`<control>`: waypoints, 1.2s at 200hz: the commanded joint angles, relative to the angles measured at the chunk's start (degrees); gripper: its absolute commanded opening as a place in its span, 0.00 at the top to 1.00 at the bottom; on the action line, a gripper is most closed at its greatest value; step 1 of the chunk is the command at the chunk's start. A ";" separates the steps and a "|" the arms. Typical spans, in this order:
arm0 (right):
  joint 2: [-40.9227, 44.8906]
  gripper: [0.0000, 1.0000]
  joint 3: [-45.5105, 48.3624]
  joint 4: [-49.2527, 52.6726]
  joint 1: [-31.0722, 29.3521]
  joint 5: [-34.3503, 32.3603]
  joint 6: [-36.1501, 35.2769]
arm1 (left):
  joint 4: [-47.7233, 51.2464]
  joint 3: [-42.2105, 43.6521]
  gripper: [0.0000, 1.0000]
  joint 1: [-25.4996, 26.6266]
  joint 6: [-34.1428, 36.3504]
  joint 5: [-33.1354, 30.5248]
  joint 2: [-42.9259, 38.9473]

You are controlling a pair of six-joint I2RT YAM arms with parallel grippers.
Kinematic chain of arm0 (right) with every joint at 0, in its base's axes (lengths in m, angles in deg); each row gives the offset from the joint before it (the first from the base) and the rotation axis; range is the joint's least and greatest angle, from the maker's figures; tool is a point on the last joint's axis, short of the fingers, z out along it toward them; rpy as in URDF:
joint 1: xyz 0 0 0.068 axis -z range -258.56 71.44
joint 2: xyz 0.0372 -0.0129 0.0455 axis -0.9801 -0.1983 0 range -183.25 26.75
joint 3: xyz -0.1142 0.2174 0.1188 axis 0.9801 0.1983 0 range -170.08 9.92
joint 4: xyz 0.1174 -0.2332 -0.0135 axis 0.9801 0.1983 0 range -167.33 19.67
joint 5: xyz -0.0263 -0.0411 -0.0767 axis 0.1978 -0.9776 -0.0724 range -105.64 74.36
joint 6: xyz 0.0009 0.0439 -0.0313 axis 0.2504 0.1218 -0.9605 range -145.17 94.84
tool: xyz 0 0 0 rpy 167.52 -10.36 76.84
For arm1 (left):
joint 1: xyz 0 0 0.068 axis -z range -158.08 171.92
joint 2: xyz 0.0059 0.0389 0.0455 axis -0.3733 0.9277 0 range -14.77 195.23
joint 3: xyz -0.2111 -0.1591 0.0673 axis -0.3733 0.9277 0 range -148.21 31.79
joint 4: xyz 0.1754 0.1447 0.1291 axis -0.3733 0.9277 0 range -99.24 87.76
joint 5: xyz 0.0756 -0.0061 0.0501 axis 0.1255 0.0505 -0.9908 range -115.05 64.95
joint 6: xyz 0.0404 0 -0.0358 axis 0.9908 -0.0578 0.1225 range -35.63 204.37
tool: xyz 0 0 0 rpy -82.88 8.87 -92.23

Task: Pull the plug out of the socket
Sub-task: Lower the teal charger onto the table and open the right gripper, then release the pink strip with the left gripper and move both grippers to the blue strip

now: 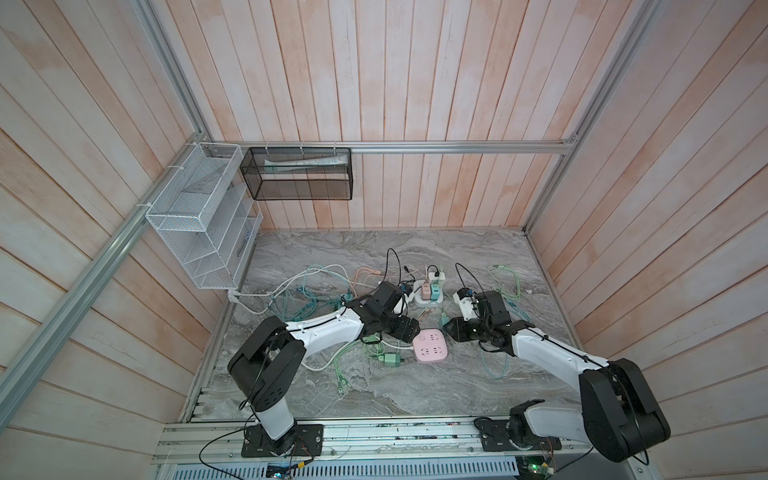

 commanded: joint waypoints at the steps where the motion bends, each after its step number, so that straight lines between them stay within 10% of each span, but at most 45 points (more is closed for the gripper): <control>1: 1.91 0.64 -0.90 1.42 0.17 -3.17 0.38 | 0.70 -1.21 0.11 -0.01 -0.53 0.38 -1.35; 137: 9.82 0.53 -1.75 -7.67 -11.46 -13.46 1.51 | -1.46 8.50 0.00 -3.35 -3.14 -13.08 -14.98; 240: -5.30 0.50 -6.89 -24.05 -24.81 -6.63 -13.74 | 3.60 16.99 0.00 -14.80 -7.08 -19.30 -28.66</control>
